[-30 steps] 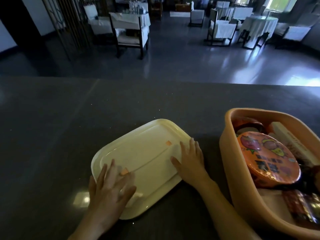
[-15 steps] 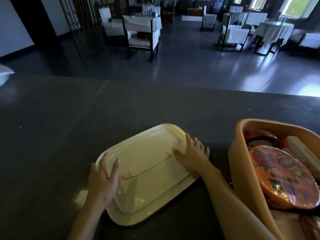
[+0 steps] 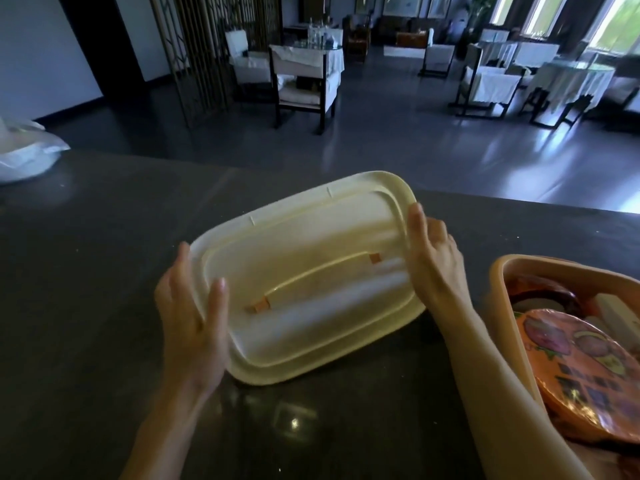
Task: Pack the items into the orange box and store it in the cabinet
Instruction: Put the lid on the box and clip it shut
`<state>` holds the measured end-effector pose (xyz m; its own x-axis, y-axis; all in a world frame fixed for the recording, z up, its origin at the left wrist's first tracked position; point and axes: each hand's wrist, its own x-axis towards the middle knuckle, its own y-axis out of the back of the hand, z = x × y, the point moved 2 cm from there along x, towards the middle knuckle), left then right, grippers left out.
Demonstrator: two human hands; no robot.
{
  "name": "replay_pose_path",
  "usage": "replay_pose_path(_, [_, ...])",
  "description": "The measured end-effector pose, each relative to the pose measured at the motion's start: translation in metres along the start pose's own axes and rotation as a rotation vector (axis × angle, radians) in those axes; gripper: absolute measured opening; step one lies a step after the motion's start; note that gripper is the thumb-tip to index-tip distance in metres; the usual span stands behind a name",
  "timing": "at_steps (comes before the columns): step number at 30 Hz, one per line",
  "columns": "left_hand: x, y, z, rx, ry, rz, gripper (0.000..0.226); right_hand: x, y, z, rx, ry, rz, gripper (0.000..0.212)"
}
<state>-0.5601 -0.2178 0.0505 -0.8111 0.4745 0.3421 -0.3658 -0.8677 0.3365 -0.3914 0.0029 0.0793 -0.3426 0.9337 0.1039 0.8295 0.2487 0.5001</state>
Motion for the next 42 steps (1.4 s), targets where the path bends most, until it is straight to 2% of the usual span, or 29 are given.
replay_pose_path(3, [-0.003,0.011,0.006,-0.177,-0.015,0.08,0.074,-0.003,0.015,-0.006,0.063,-0.025,0.042,0.065])
replay_pose_path(4, [-0.005,0.013,0.006,-0.256,-0.002,0.103,0.073,-0.005,0.019,-0.005,0.069,-0.03,0.027,0.073])
replay_pose_path(7, [-0.01,0.02,0.0,-0.516,0.069,0.237,0.069,-0.01,0.029,0.0,0.209,-0.165,-0.053,0.125])
replay_pose_path(8, [-0.01,0.021,-0.003,-0.573,0.085,0.281,0.064,-0.012,0.033,0.0,0.242,-0.195,-0.069,0.134])
replay_pose_path(11, [-0.006,0.027,-0.013,-0.63,0.115,0.345,0.049,-0.016,0.042,-0.001,0.215,-0.211,-0.096,0.141])
replay_pose_path(13, [-0.007,0.03,-0.023,-0.612,0.152,0.359,0.048,-0.022,0.046,-0.001,0.116,-0.234,-0.137,0.134])
replay_pose_path(14, [-0.009,0.031,-0.027,-0.596,0.161,0.359,0.052,-0.024,0.045,0.001,0.035,-0.224,-0.199,0.118])
replay_pose_path(16, [-0.017,0.032,-0.034,-0.471,0.123,0.312,0.061,-0.033,0.037,0.003,-0.218,-0.164,-0.412,0.074])
replay_pose_path(17, [-0.021,0.03,-0.037,-0.36,0.107,0.243,0.064,-0.037,0.029,0.009,-0.325,-0.136,-0.509,0.063])
replay_pose_path(18, [-0.027,0.026,-0.042,-0.229,0.118,0.151,0.066,-0.041,0.021,0.016,-0.374,-0.122,-0.578,0.069])
replay_pose_path(20, [-0.04,0.017,-0.056,0.008,0.176,0.001,0.062,-0.054,0.003,0.03,-0.329,-0.142,-0.63,0.102])
replay_pose_path(22, [-0.052,0.011,-0.068,0.161,0.272,-0.109,0.06,-0.071,-0.014,0.04,-0.338,-0.146,-0.631,0.122])
replay_pose_path(25, [-0.066,0.006,-0.078,0.314,0.41,-0.244,0.069,-0.087,-0.029,0.063,-0.388,-0.158,-0.627,0.129])
replay_pose_path(31, [-0.057,0.004,-0.08,0.35,0.363,-0.308,0.085,-0.095,-0.038,0.083,-0.422,-0.22,-0.491,0.128])
replay_pose_path(38, [-0.047,0.007,-0.071,0.099,0.404,-0.263,0.074,-0.092,-0.031,0.057,-0.278,-0.051,-0.347,0.118])
replay_pose_path(42, [-0.024,0.018,-0.037,0.056,0.236,-0.104,0.054,-0.083,-0.008,0.022,-0.258,0.039,-0.283,0.11])
